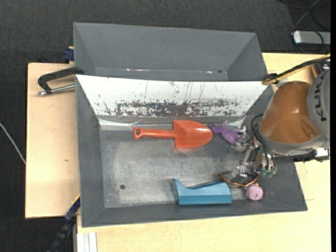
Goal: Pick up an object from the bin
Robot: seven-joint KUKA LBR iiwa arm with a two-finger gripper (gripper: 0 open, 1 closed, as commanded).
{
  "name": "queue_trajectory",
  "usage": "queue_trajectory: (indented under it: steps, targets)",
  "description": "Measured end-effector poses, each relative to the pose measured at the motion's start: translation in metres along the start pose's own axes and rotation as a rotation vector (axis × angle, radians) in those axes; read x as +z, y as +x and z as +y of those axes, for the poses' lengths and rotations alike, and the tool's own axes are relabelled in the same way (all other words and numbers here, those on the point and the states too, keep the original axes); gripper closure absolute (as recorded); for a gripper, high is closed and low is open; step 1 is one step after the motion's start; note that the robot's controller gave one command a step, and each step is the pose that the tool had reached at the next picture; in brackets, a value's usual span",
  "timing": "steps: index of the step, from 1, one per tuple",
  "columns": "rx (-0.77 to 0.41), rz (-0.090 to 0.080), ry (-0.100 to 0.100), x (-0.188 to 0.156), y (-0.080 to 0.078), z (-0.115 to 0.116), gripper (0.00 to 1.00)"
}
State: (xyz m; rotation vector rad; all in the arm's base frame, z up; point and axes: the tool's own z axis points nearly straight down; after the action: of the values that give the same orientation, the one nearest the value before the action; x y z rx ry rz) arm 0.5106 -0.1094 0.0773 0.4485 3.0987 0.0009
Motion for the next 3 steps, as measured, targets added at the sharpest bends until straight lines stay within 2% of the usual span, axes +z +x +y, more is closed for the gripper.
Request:
queue_trajectory:
  steps: [1, 2, 3]
  targets:
    - [0.205, 0.015, 0.000, 0.003, 0.026, 0.045, 1.00]
    - [0.205, 0.014, 0.000, 0.003, 0.026, 0.045, 1.00]
    - [0.209, 0.014, 0.003, -0.039, 0.026, 0.039, 1.00]
